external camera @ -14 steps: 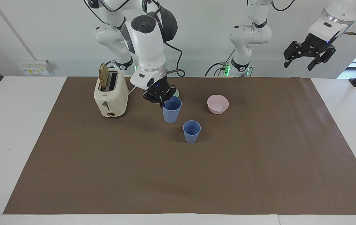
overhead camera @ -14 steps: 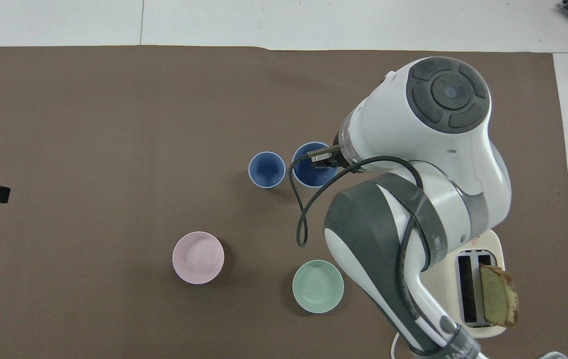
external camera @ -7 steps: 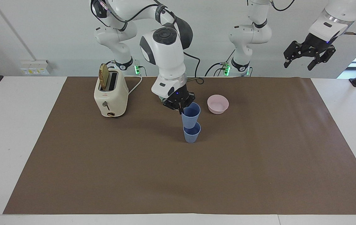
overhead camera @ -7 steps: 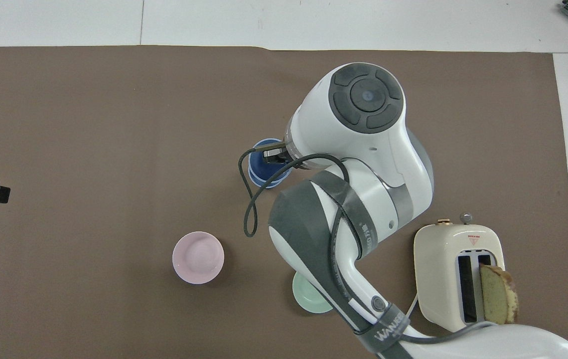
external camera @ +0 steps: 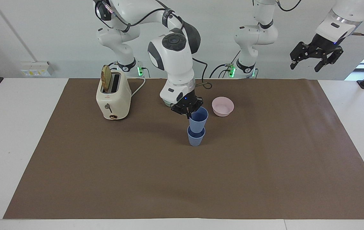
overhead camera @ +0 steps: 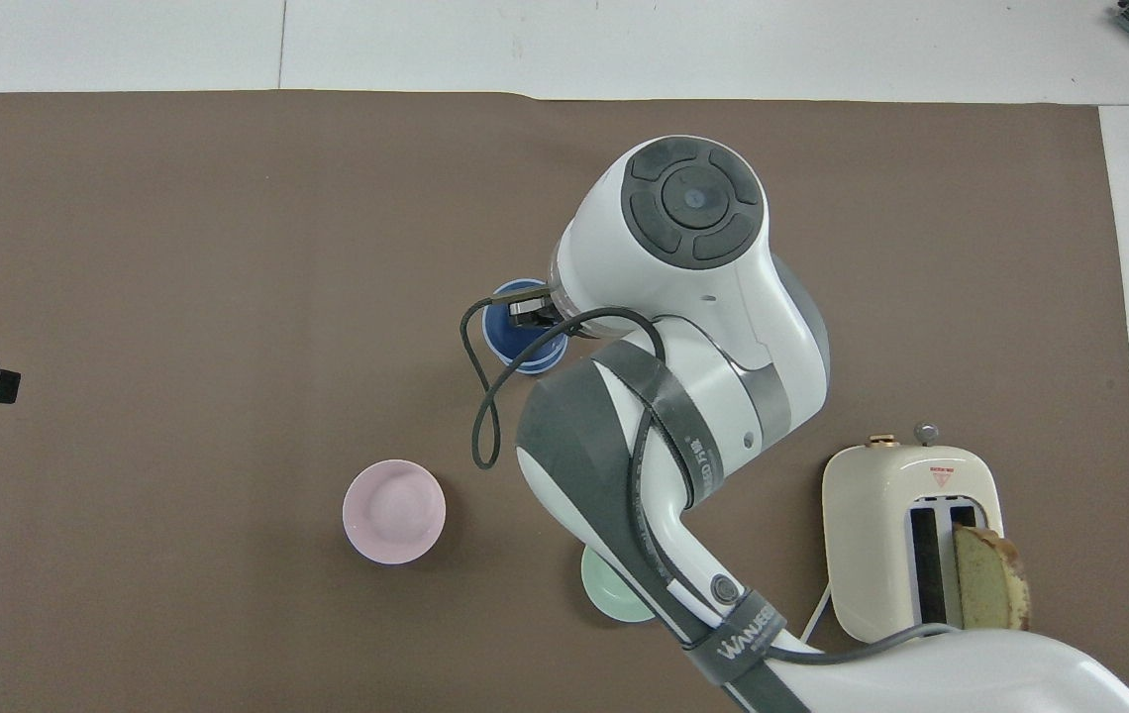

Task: Stack blue cups with both arms

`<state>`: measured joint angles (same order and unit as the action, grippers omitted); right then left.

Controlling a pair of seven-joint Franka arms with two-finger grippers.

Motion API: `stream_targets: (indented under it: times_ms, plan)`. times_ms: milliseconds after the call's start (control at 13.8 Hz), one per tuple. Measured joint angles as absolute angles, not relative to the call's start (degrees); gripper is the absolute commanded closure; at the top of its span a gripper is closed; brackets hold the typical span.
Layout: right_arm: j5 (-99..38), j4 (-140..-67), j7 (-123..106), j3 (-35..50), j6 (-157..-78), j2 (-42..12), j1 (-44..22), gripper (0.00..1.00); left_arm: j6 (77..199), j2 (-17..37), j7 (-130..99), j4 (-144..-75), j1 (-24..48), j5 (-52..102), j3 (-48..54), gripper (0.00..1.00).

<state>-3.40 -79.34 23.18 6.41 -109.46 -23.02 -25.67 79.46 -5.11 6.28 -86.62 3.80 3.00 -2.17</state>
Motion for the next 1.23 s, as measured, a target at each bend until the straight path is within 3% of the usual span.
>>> stream_targets:
  times_ms: [1088, 1233]
  plan:
    - [-3.4, -80.6, 23.0, 6.5, -113.0, -25.2, -25.3, 1.0, 79.5, -5.1, 6.3, -86.6, 3.8, 3.0, -2.2, 0.0]
    - [-3.4, -81.1, 22.9, 6.5, -113.0, -25.2, -25.3, 0.72, 79.5, -5.1, 6.3, -86.6, 3.8, 3.0, -2.2, 0.0]
